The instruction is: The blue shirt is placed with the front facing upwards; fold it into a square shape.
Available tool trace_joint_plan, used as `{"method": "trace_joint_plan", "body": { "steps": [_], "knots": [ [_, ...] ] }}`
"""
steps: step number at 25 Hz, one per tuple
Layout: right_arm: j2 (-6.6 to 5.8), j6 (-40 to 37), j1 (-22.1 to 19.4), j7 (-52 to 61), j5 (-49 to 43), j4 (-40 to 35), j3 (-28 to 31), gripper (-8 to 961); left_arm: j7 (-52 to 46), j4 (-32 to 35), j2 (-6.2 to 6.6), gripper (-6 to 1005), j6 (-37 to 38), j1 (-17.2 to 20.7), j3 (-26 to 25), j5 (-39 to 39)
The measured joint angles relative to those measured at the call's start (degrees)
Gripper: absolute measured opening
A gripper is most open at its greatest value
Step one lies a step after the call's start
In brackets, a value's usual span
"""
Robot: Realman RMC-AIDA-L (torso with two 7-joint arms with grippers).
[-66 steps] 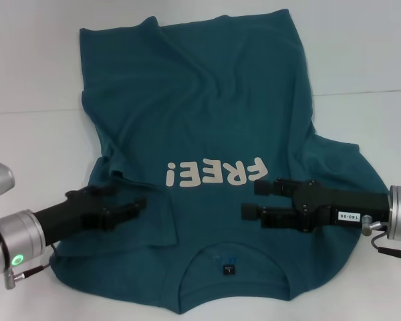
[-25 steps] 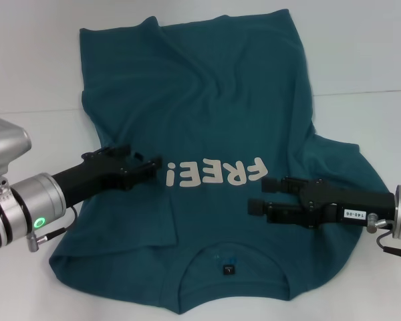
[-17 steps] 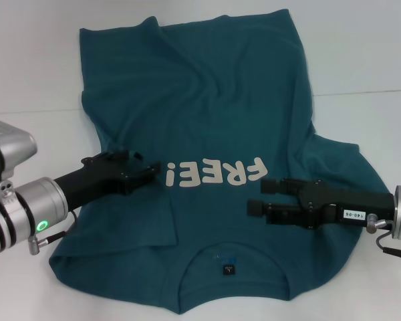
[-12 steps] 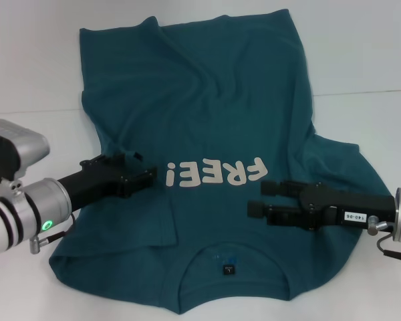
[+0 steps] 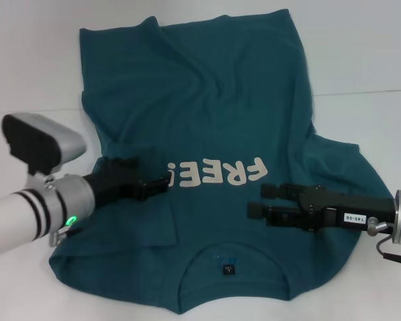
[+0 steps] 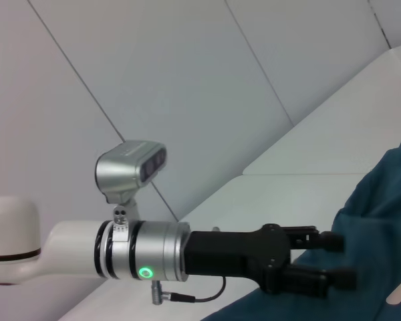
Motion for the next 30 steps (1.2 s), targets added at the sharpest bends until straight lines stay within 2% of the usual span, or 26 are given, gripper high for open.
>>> {"method": "trace_joint_plan", "body": {
  "steps": [6,9,12,15,17,22,27,30],
  "knots": [
    [0.10,0.00,-0.01,-0.02,0.00,0.00,-0.09,881,-0.26,-0.49,-0.15,826,-0.10,-3.01,2.98,-0.87],
    [0.10,0.10,-0.02,-0.35,0.00,0.00,-0.11,881,-0.38,-0.20,-0.16,826,0.32,-3.72,6.21,-3.05],
    [0.03,0.33,-0.11,-0.52,-0.03,0.01,0.02,880,-0.46,0.89,-0.15,826,1.92,-2.71,6.84,-4.44],
    [-0.23,0.41,-0.24,-0.53,-0.04,0.01,0.12,880,-0.69,3.63,-0.03,825,6.47,0.73,5.24,-4.60],
    [-0.39,0.44,-0.36,-0.54,-0.04,-0.04,0.14,880,-0.75,5.89,0.02,825,11.60,3.68,2.34,-4.60],
    [-0.65,0.54,-1.12,-0.59,-0.03,-1.41,0.16,881,-0.19,8.19,0.34,825,29.21,9.66,-10.61,-4.14],
    [-0.75,1.01,-2.49,-0.77,-0.01,-3.84,0.55,881,-0.87,8.38,0.48,825,41.27,13.59,-20.67,-3.97],
    [-0.96,1.19,-3.67,-0.72,0.00,-5.36,1.47,881,-2.42,8.45,0.54,825,46.57,15.05,-24.47,-3.23]
  ]
}}
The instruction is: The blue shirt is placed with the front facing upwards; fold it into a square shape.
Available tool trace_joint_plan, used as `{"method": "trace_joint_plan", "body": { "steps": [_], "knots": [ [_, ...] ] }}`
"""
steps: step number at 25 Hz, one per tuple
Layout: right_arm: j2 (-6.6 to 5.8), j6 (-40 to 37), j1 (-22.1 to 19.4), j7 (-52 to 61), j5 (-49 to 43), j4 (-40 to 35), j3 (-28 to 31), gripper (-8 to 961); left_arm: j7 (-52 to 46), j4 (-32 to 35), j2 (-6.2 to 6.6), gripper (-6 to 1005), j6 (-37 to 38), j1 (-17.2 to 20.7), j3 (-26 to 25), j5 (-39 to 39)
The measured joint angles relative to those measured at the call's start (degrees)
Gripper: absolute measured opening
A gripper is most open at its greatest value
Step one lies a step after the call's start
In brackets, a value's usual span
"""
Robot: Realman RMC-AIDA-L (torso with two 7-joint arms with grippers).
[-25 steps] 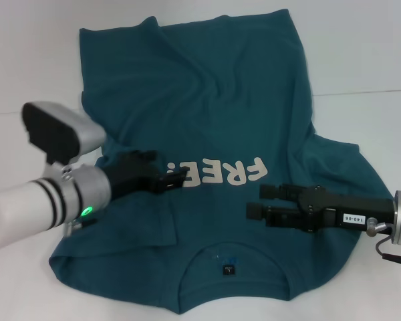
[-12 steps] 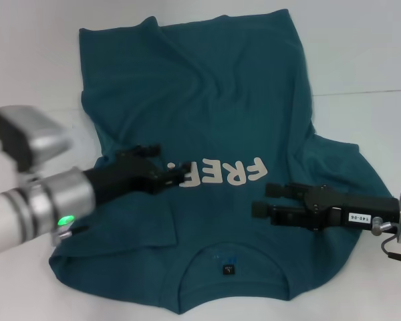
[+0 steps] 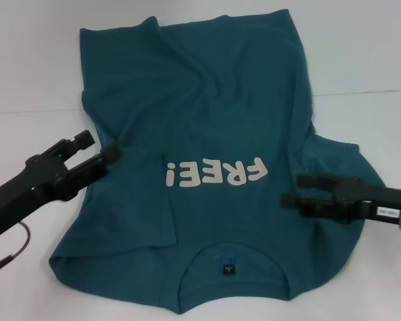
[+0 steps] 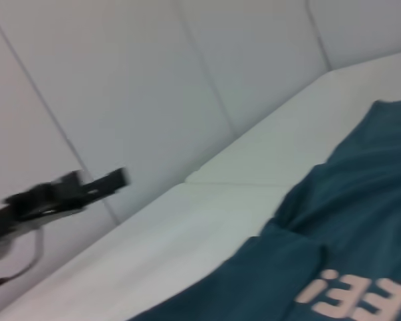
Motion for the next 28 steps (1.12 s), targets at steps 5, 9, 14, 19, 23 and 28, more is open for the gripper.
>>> {"method": "trace_joint_plan", "body": {
  "steps": [5,9,14,19,23,28],
  "knots": [
    [-0.90,-0.17,-2.12,0.89,0.01,-2.46,2.59,886,-2.15,0.21,0.01,835,4.59,0.60,-0.98,2.91],
    [-2.25,0.11,-3.66,2.10,-0.10,-3.44,3.75,890,-2.41,0.35,-0.08,869,5.49,0.08,0.25,6.50],
    [-5.23,2.38,-5.61,8.28,-1.34,-4.67,4.11,895,-1.07,0.75,-0.04,877,5.67,-1.41,2.42,13.56],
    [-8.15,4.51,-5.79,17.04,-4.05,-5.21,4.24,894,-0.93,0.77,0.02,878,4.83,-3.52,2.76,20.48],
    [-9.36,7.85,-4.95,24.73,-7.90,-7.32,4.29,886,-0.87,0.78,0.02,878,4.40,-3.75,3.76,21.29],
    [-9.17,11.02,-3.55,29.17,-10.14,-9.22,4.31,882,-0.93,1.07,0.02,878,4.59,-3.81,3.93,21.59]
  ]
}}
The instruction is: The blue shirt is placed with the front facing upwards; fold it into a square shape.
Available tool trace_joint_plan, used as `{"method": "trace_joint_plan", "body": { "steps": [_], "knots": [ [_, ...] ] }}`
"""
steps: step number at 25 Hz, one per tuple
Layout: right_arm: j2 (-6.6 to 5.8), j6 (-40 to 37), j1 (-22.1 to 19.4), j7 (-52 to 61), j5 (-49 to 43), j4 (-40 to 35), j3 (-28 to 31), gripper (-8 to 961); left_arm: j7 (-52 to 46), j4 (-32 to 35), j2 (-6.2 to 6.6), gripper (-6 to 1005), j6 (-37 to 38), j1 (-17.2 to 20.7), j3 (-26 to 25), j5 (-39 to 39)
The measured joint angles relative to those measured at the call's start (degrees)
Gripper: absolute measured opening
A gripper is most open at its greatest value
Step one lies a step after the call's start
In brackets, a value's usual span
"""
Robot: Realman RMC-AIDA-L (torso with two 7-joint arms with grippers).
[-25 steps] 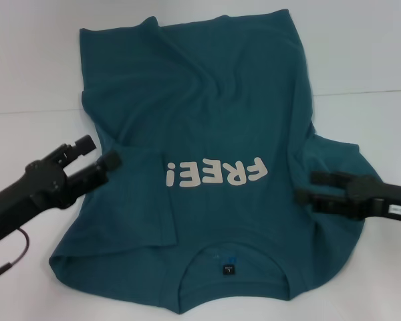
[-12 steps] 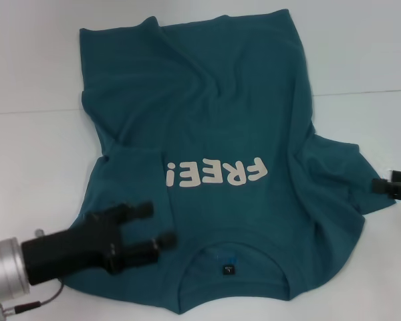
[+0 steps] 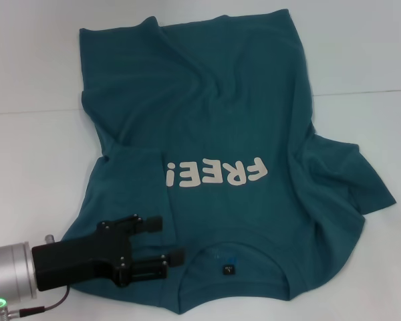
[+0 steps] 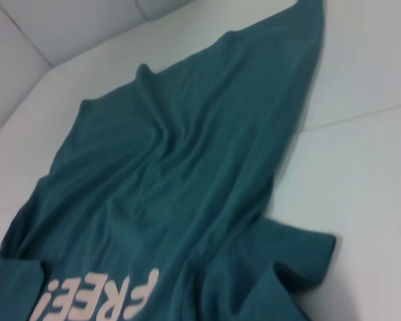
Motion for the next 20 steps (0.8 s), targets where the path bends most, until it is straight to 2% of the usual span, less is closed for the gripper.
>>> {"method": "trace_joint_plan", "body": {
  "steps": [5,14,17,20],
  "knots": [
    [1.21,3.64,1.78,0.78,-0.33,0.27,-0.58,882,-0.15,0.17,0.00,877,0.19,0.01,-0.02,0.03],
    [6.38,13.91,5.73,0.21,-5.92,1.21,-1.10,883,-0.45,0.05,0.00,877,0.14,0.00,-0.04,0.03],
    [7.03,17.07,6.64,0.15,-6.05,2.46,-2.02,884,-0.93,0.08,0.00,877,0.06,-0.13,-0.29,0.03],
    [7.13,19.75,7.38,0.12,-6.04,4.36,-3.14,884,-1.08,0.09,0.04,878,0.00,-0.25,-0.37,0.03]
  ]
}}
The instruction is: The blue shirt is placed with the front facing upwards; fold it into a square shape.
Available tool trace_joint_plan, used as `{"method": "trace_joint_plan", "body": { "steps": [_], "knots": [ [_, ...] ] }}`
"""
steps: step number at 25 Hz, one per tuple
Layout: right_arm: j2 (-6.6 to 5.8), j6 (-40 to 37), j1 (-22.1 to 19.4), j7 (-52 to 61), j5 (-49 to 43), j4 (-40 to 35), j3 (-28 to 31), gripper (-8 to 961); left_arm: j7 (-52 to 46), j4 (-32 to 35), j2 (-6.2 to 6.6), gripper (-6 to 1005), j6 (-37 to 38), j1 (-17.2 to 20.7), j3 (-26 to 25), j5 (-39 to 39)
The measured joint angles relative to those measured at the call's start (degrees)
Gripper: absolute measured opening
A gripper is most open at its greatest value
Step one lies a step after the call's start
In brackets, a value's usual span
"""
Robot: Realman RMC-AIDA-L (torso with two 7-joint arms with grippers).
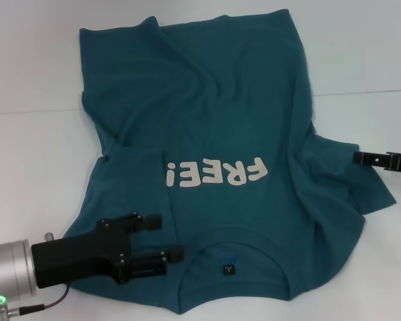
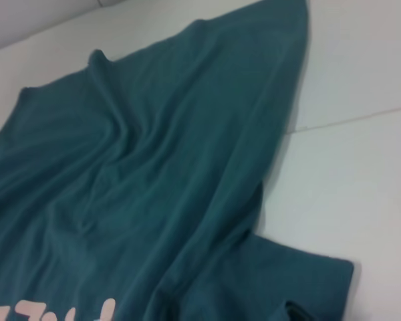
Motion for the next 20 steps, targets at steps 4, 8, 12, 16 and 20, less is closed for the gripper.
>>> {"method": "trace_joint_plan", "body": {
  "steps": [4,8,12,16,20],
  "knots": [
    [0.04,2.69,1.12,-0.26,0.00,2.57,-1.01,882,-0.04,0.03,0.04,878,-0.12,-0.11,0.01,0.00],
    [0.11,3.58,2.30,-0.81,0.00,4.17,-1.15,883,-0.69,0.08,0.18,877,-0.22,-0.31,0.08,0.00],
    [0.21,3.41,2.80,-0.80,0.12,4.48,-1.16,851,-1.44,0.18,0.35,877,-0.24,-0.37,-0.16,0.00],
    [0.19,2.77,2.89,-0.80,0.14,4.48,-1.17,719,-1.46,0.27,0.38,877,-0.24,-0.33,-0.28,0.00],
    [-0.08,2.38,2.90,-0.82,0.05,4.48,-1.17,495,-1.46,0.29,0.39,878,-0.24,-0.16,-0.28,0.00]
  ]
}}
